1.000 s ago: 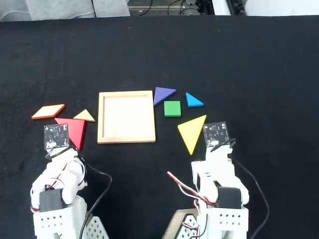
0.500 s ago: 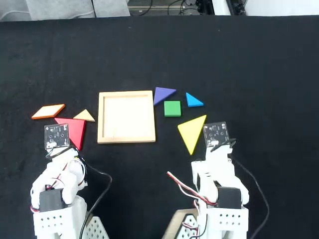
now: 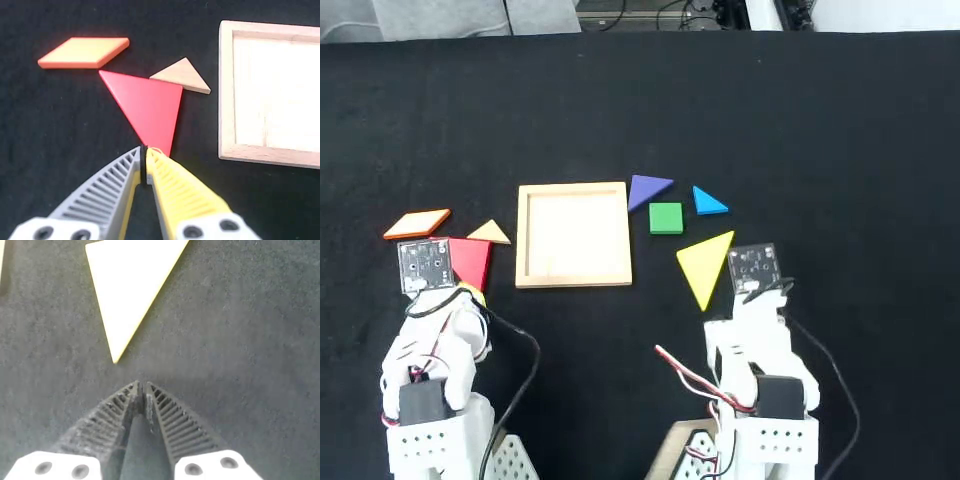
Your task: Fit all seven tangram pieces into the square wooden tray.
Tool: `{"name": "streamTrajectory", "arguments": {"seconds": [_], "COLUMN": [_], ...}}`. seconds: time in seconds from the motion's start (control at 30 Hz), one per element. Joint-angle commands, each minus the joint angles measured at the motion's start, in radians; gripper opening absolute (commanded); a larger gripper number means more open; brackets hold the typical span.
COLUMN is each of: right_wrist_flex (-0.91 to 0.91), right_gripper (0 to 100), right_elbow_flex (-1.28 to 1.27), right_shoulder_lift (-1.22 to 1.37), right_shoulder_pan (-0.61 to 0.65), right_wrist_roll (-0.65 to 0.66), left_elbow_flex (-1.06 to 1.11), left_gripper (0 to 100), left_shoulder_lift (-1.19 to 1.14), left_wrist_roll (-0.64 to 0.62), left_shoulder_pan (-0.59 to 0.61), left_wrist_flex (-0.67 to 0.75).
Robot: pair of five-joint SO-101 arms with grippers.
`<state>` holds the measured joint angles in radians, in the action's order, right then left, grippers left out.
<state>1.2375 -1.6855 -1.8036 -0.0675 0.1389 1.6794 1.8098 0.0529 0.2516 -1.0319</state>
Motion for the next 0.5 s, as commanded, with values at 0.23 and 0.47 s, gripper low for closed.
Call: {"name": "streamTrajectory", "arguments": {"seconds": [0.23, 0.47], "right_wrist_flex": [-0.321, -0.419], "right_gripper": [1.1, 1.1], "right_elbow_flex": [0.001, 0.001], "right_shoulder_lift": [-0.091, -0.09], "right_shoulder_pan": [0.008, 0.006], "right_wrist_roll": [0.006, 0.006], "left_elbow_flex": [-0.229, -0.415], "left_gripper": [3, 3], "left_shoulder_lift": [0.009, 0.009], "left_wrist_roll": [0.307, 0.313], "left_shoulder_pan": [-0.002, -0.001], "left_wrist_flex": [-0.06, 0.023]}}
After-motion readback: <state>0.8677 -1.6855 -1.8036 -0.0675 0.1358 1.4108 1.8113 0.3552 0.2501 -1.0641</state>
